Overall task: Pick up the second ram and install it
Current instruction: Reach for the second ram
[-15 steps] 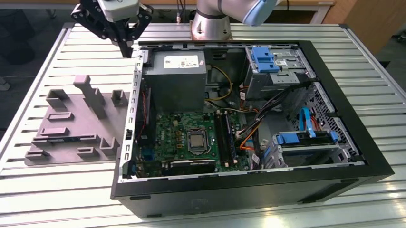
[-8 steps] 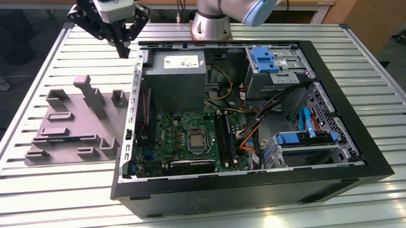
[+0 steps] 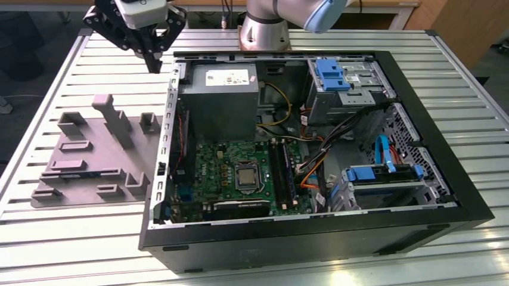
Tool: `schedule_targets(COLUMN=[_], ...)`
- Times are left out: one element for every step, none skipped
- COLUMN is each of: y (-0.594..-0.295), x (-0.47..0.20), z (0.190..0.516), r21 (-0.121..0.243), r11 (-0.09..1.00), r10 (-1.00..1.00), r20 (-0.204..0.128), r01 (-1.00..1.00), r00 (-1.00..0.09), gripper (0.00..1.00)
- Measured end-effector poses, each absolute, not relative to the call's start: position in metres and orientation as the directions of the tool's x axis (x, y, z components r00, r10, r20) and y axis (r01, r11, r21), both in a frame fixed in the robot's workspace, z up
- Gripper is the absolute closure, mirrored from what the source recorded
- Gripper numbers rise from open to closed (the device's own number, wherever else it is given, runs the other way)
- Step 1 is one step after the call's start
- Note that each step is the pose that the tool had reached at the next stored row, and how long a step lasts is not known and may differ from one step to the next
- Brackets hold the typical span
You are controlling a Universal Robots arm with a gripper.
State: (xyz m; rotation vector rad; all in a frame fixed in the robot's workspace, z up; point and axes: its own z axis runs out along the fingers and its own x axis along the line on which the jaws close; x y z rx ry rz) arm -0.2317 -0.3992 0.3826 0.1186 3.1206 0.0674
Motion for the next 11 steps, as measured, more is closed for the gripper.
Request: schedule_targets(y=[-0.3991,-0.3992,-0.3992,-0.3992,-0.3992,-0.3992,-0.3992,-0.3991,-0.3992,-0.3992,-0.3992], x=[-0.2319,-0.232,-0.2322,-0.2324,-0.2326,-0.2328,-0.2331,-0.2332,-0.2335,-0.2337,-0.2339], z=[0.3826,0.3825,0.3825,0.3825,0.3825,0.3824,0.3824,0.3824,0.3823,0.3823,0.3823], r21=[0.044,0.044,0.044,0.044,0.044,0.044,0.044,0.044,0.044,0.044,0.044], r11=[0.996,0.996,0.996,0.996,0.996,0.996,0.996,0.996,0.996,0.996,0.996], r10=[0.076,0.076,0.076,0.076,0.076,0.076,0.076,0.076,0.076,0.076,0.076], r20=[-0.016,-0.016,-0.016,-0.016,-0.016,-0.016,-0.016,-0.016,-0.016,-0.016,-0.016], r01=[0.075,0.075,0.075,0.075,0.075,0.075,0.075,0.075,0.075,0.075,0.075], r00=[-0.997,-0.997,-0.997,-0.997,-0.997,-0.997,-0.997,-0.997,-0.997,-0.997,-0.997], gripper=[0.89,0.89,0.89,0.89,0.89,0.89,0.89,0.89,0.89,0.89,0.89])
